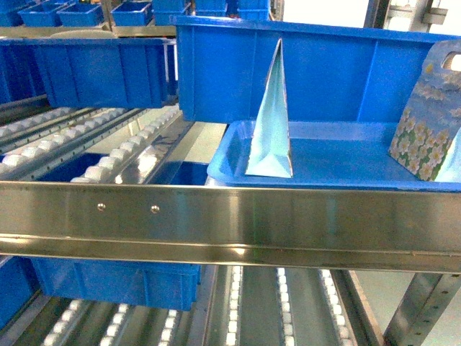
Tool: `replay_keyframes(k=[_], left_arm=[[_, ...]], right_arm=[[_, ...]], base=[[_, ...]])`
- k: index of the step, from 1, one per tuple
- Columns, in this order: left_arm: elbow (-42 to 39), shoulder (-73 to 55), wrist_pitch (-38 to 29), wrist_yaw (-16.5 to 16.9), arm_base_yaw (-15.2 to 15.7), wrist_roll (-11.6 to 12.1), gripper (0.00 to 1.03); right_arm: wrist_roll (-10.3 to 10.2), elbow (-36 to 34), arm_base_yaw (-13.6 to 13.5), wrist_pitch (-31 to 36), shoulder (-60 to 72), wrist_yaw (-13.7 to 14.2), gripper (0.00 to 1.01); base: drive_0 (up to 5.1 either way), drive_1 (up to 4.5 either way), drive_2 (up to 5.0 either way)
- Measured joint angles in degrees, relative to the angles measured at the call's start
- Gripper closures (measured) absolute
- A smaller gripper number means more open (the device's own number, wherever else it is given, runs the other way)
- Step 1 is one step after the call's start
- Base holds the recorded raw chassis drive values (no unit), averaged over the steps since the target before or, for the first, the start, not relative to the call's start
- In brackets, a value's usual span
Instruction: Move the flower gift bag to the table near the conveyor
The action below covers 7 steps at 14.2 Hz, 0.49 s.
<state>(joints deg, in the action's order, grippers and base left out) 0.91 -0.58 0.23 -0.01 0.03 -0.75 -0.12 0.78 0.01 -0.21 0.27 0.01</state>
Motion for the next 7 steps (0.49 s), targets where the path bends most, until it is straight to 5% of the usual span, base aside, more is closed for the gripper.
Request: replay_keyframes(k=[7], left_arm=[[0.0, 0.0, 0.0, 0.0, 0.0, 0.0, 0.05]], right_arm=[[0.0, 0.0, 0.0, 0.0, 0.0, 0.0, 0.03]], base=[[0.0, 0.00, 0.0]])
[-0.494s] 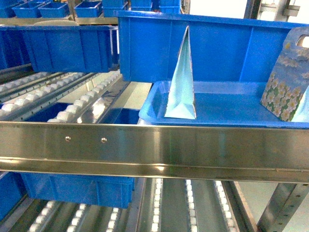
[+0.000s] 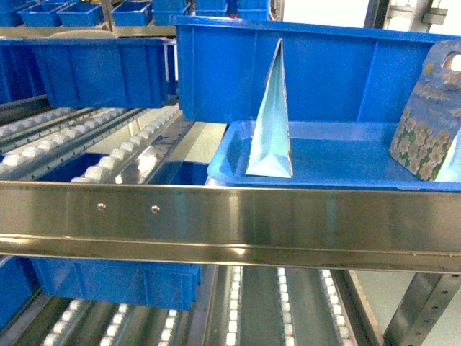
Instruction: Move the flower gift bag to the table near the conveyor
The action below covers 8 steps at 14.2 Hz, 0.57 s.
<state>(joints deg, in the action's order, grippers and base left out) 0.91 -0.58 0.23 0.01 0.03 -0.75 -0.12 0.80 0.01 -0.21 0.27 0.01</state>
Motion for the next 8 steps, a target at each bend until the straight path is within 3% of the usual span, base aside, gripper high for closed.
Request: replay_keyframes(k=[8], left_arm=[[0.0, 0.0, 0.0, 0.0, 0.0, 0.0, 0.05]], right_arm=[[0.0, 0.0, 0.0, 0.0, 0.0, 0.0, 0.03]], base=[[0.0, 0.00, 0.0]])
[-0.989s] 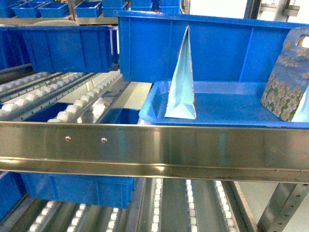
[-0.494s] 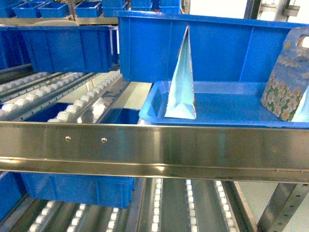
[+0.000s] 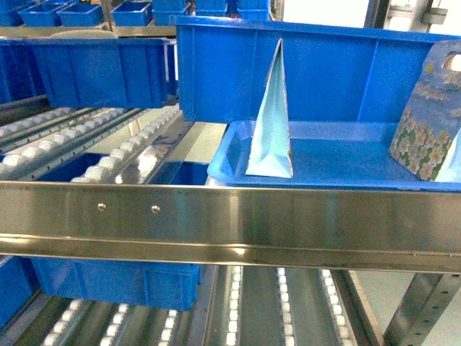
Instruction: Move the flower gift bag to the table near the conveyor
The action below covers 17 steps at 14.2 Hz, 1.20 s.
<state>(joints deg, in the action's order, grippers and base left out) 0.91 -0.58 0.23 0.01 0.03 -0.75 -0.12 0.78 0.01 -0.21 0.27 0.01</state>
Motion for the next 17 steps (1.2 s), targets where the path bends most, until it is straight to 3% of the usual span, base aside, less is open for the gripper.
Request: replay_keyframes(k=[9, 10, 11, 12, 15, 16, 17], left_arm=[[0.0, 0.0, -0.1, 0.0, 0.0, 0.0, 0.05], [0.0, -0.1, -0.3, -0.5, -0.8, 0.0, 0.05], [0.0, -0.8, -0.9, -2.0, -3.6, -0.5, 0.05], [0.0, -1.7, -1.3, -2.7, -6.0, -0.8, 0.05], [0.0, -8.4, -5.5, -9.6, -17.5, -2.4, 0.05], [0.6, -14.8, -12.5, -6.7, -17.5, -2.2, 0.05], [4.8, -24.3, -16.4, -3.9, -14.3, -2.0, 0.05]], right_arm=[[0.0, 0.0, 0.0, 0.0, 0.0, 0.0, 0.03], [0.2, 0.0, -1.4, 3.2, 1.6, 2.3, 0.03], [0.0, 0.5, -4.2, 7.4, 6.6, 5.2, 0.03], [0.1, 0.9, -6.0, 11.0, 12.0, 6.1, 0.03], [1.3, 8.7, -11.5, 22.2, 29.6, 9.0, 0.03], [1.9, 11.1, -12.5, 24.5, 33.1, 9.4, 0.03], [2.1, 13.1, -12.7, 26.3, 36.7, 9.6, 0.03]], base=[[0.0, 0.00, 0.0], [0.0, 0.00, 0.0], [0.0, 0.00, 0.0], [0.0, 0.00, 0.0], [0.0, 0.00, 0.0], [0.0, 0.00, 0.0], [0.0, 0.00, 0.0]])
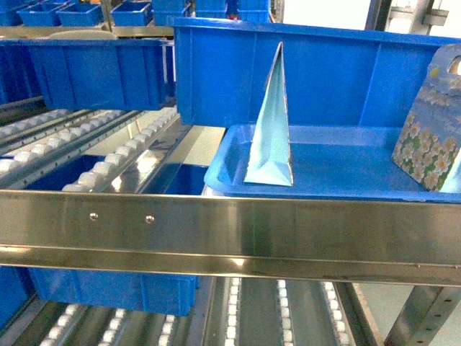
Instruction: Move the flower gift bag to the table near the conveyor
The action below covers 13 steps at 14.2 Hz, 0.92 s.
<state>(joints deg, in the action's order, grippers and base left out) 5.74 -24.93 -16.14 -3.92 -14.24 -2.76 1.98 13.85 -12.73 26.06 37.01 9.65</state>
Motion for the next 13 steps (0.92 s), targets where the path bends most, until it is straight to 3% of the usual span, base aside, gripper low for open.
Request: replay_keyframes(k=[1, 2, 6, 9, 11, 12, 13], left_arm=[[12.6, -14.6, -3.7, -1.6, 0.7, 0.3, 0.05], [22.4, -23.3, -5.4, -1.4, -1.8, 1.5, 0.05], [22.4, -30.3, -4.9, -2.2, -0.6, 1.7, 0.05], [28.3, -35.1, -3.2, -1.3, -1.9, 1.6, 0.05], [34.3, -39.5, 0.8, -0.1, -4.2, 0.5, 0.05], [42.8, -45.9, 6.6, -1.4, -9.0, -0.9, 0.05], [44.7, -47.8, 6.9, -2.3, -10.1, -1.0, 0.05]], right_arm=[[0.2, 2.6, -0.1, 0.3, 4.8, 0.2, 0.03], [0.3, 3.4, -0.6, -0.6, 6.2, -0.1, 0.03], [0.4, 3.5, -1.0, 1.2, 8.2, 1.0, 0.03], [0.4, 5.4, -4.5, 0.2, 11.6, 3.8, 0.03], [0.5, 9.4, -5.3, -0.4, 13.9, 4.3, 0.03], [0.7, 13.8, -5.2, -2.1, 17.5, 4.1, 0.03], [0.6, 14.1, -4.7, -2.2, 17.9, 3.8, 0.03]], base=[[0.0, 0.00, 0.0], [0.0, 0.00, 0.0], [0.0, 0.00, 0.0], [0.0, 0.00, 0.0], [0.0, 0.00, 0.0], [0.0, 0.00, 0.0], [0.0, 0.00, 0.0]])
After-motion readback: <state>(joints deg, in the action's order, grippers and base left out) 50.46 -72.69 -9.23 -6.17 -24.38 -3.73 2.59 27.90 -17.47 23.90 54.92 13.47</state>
